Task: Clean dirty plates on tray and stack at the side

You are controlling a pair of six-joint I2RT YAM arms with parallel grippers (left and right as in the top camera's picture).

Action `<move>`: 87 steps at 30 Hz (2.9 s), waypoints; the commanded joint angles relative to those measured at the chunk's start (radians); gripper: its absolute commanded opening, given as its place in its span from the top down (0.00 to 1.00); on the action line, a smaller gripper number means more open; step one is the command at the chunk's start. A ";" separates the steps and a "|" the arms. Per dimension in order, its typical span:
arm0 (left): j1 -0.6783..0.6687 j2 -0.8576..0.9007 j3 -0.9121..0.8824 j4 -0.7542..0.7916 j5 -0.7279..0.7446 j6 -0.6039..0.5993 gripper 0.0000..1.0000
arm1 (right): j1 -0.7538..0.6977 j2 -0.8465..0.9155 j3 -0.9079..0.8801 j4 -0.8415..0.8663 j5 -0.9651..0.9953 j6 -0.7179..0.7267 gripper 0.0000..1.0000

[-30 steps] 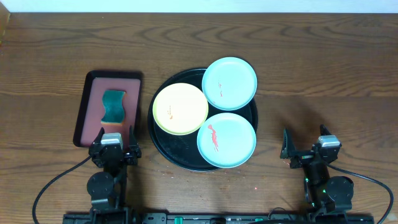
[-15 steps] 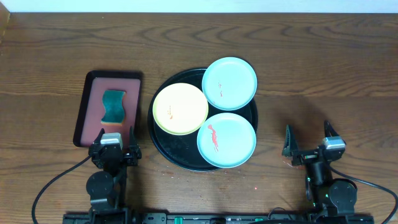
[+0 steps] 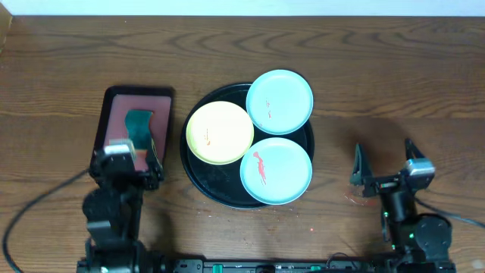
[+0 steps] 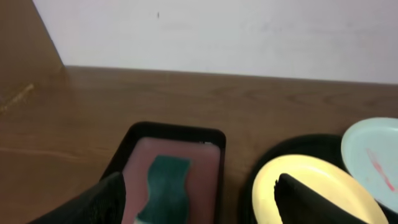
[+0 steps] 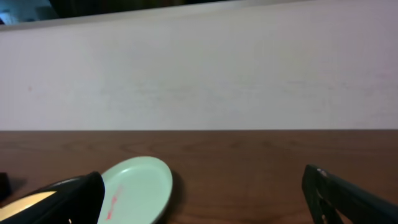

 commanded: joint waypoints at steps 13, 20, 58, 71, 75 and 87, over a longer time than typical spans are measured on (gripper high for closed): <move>-0.003 0.596 0.748 -0.580 0.002 -0.012 0.23 | 0.002 0.648 0.686 -0.442 -0.129 -0.013 0.01; -0.003 0.871 1.017 -0.863 0.003 -0.012 0.23 | 0.002 0.933 0.975 -0.753 -0.204 -0.013 0.01; 0.174 1.064 1.030 -0.874 -0.004 -0.140 0.23 | 0.506 1.660 1.059 -0.509 -0.032 0.545 0.54; 0.174 1.068 1.028 -0.873 -0.018 -0.139 0.23 | 0.537 1.772 1.060 -0.401 -0.033 0.544 0.71; 0.174 1.069 1.026 -0.873 -0.023 -0.139 0.23 | 0.541 1.800 1.060 -0.393 -0.034 0.581 0.76; 0.174 1.069 1.012 -0.873 -0.032 -0.139 0.23 | 0.545 1.841 1.060 -0.386 -0.042 0.610 0.80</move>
